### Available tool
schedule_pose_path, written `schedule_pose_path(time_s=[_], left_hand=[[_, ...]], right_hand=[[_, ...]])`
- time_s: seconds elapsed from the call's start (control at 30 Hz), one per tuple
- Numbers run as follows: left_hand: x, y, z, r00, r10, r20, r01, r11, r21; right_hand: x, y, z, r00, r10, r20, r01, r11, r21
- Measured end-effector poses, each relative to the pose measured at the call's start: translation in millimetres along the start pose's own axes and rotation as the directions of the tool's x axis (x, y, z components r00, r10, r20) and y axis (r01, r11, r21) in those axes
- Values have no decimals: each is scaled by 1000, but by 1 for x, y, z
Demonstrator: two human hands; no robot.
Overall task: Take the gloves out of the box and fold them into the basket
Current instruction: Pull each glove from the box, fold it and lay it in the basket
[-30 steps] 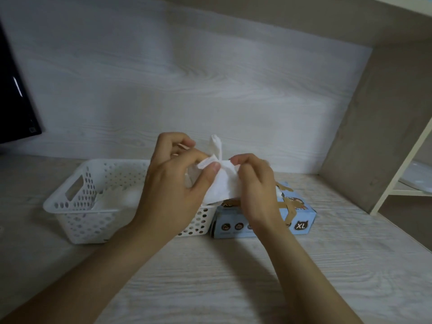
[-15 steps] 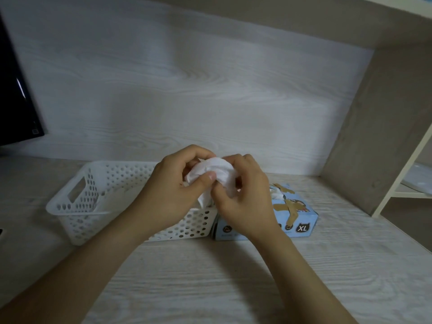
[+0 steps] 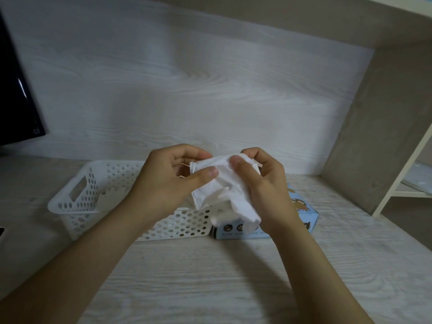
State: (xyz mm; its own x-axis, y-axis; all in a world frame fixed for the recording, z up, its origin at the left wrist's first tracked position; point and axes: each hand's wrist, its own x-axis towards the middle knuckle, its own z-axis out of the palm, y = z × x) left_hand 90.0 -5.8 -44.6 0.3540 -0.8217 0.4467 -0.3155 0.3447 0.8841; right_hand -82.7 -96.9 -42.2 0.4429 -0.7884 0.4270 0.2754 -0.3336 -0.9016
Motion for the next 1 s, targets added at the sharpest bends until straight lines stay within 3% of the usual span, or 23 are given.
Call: schedule_pose_path(time_s=[0.13,0.2,0.3,0.37,0.47,0.63,0.77,0.9,1.0], left_hand=[[1,2,-1,998,-57,8,57,994,-94],[3,0,-2,996,-85,-1,85,991,-106],[5,-2,-3,992,-125,-25,121,986,-117],[7,-4,-4,988,-147,-56,139,982,-127],[9,-5,-6,979,-162,-124,147,982,-119],[8,-4,-8,976,-120,-181,106,991,-85],[9,-5,-9,982,-117,-149,108,992,-65],[9,-5,-9,987,-56,-153,60,998,17],[10,-3,-10,979,26,-200,-12,997,75]], right_hand=[[5,-4,-8,983,165,77,-176,968,180],[5,-5,-11,976,194,96,-207,964,164],[6,1,-12,990,135,-49,-138,988,-67],[8,10,-13,988,-4,-157,-43,953,-300],[10,18,-11,970,-194,-148,102,874,-476],[8,15,-7,968,-219,-119,159,910,-384],[8,14,-8,993,-71,-95,43,963,-265],[5,6,-9,991,107,87,-93,985,-144],[5,5,-13,989,94,116,-64,968,-242]])
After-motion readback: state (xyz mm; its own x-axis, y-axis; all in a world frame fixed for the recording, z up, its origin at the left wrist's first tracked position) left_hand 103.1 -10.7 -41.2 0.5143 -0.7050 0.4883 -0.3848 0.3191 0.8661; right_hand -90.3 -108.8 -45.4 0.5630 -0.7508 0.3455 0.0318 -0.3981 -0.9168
